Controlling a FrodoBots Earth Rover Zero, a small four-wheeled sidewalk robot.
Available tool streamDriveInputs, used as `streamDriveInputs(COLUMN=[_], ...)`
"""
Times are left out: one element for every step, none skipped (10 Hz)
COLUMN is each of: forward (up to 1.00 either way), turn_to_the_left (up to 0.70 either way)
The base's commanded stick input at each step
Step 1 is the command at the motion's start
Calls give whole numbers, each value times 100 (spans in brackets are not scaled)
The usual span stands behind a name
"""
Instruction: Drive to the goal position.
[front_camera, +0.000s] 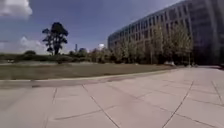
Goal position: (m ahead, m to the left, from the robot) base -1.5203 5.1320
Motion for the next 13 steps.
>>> streamDriveInputs(forward=[0,0,0,0,0,0,0,0,0,0,0,0,0], turn_to_the_left=[70,70,70,70,70,70,70,70,70,70,70,70,70])
